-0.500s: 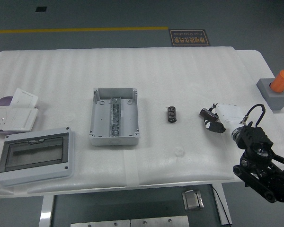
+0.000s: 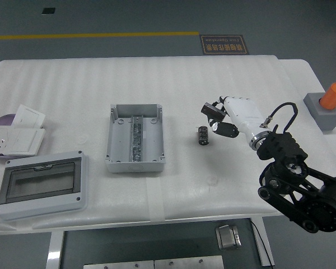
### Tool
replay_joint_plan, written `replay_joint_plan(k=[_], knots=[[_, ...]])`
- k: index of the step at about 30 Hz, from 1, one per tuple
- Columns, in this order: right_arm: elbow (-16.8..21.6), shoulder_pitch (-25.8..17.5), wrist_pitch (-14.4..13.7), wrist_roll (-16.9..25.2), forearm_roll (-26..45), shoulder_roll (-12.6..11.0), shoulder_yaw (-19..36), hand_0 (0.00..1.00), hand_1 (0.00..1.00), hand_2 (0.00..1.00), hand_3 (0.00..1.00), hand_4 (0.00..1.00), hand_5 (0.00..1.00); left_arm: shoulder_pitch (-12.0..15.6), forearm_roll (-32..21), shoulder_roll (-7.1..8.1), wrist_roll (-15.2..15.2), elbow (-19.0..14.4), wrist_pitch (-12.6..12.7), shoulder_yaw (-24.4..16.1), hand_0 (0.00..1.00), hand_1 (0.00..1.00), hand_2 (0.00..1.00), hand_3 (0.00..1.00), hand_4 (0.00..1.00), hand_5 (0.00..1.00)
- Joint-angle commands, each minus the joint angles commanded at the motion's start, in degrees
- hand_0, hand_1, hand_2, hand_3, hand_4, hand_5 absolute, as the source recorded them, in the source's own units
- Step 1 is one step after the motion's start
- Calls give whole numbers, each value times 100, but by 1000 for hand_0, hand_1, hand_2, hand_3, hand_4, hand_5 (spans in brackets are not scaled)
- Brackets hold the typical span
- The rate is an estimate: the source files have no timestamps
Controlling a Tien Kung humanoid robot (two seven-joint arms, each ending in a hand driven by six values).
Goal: Pick up the battery,place it into the box
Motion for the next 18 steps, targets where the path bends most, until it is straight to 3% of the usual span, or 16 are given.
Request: replay_joint_plan(k=[6,7,11,12,13,18], knots=[[-129,477,-223,185,418,545,-609,633,566,385,664,236,181,-1,-58,61,-2,13,1,80,632,654,515,596,543,466],[-182,535,-282,238,500,669,-704,633,562,429,667,340,265,2,-67,68,1,14,-2,96,632,654,515,596,543,468],[-350,607,-349,401,749,1024,-941,633,562,429,667,340,265,6,-59,71,11,12,-10,110,632,654,515,596,543,468],[-374,611,-334,422,796,1065,-981,633,562,429,667,340,265,5,-54,70,12,12,-11,108,632,654,515,596,543,468],[-406,624,-310,437,842,1096,-1045,660,622,618,713,479,370,4,-53,67,12,11,-12,105,632,654,515,596,542,467],[-527,688,-194,420,933,1134,-1310,660,622,618,713,479,370,12,-70,60,18,16,-10,118,632,654,515,596,542,467]])
